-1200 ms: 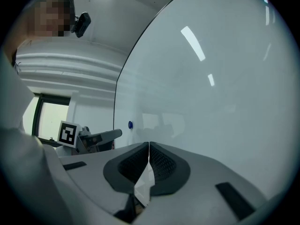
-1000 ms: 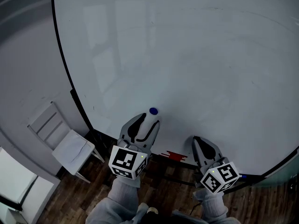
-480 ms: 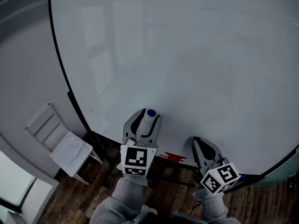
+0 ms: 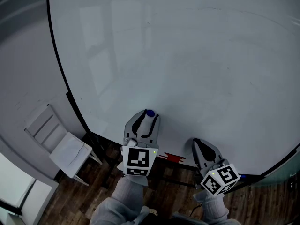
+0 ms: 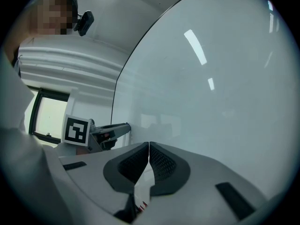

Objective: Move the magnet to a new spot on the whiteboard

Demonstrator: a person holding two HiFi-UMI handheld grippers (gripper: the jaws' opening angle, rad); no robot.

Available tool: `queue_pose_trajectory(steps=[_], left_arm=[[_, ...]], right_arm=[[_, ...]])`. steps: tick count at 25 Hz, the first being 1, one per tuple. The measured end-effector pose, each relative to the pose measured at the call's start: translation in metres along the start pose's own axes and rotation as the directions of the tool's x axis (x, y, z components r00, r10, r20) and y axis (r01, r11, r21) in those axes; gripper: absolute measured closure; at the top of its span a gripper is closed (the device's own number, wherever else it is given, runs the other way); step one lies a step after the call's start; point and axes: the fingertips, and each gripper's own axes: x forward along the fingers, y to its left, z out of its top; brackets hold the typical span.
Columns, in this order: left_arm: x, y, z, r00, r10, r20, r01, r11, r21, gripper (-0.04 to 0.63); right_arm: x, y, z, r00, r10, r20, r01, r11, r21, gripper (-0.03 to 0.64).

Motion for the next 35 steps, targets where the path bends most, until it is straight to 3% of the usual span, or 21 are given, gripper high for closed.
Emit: queue_pose_trajectory(steps=[2, 13, 19, 23, 35], left_arm=[[0.000, 0.001, 0.000, 1.000, -0.013, -0.005, 0.013, 1.000, 0.002, 0.469], [-0.001, 0.002, -0.002, 1.000, -0.013, -0.016, 0.013, 1.000, -0.016, 0.471], [-0.021, 0.005, 0.013, 0.999, 0.026, 0.046, -0.024, 0.998, -0.055, 0.471], [-0.041, 0.011, 0.009, 0.999, 0.043, 0.027, -0.041, 0.995, -0.087, 0.471], [-0.081, -0.012, 0.003, 0.999, 0.034, -0.024, -0.035, 0.997, -0.075, 0.471]], right_arm=[[-0.001, 0.000, -0.001, 1.000, 0.000, -0.002, 0.000, 1.000, 0.002, 0.588], [-0.008, -0.001, -0.008, 0.999, 0.008, -0.042, -0.008, 1.000, 0.012, 0.588], [-0.017, 0.002, -0.004, 1.000, 0.008, -0.030, -0.008, 1.000, 0.009, 0.588], [-0.027, 0.012, -0.006, 1.000, 0.015, -0.027, -0.014, 1.000, 0.011, 0.588], [-0.062, 0.028, -0.002, 1.000, 0.010, -0.020, -0.009, 1.000, 0.027, 0.588]])
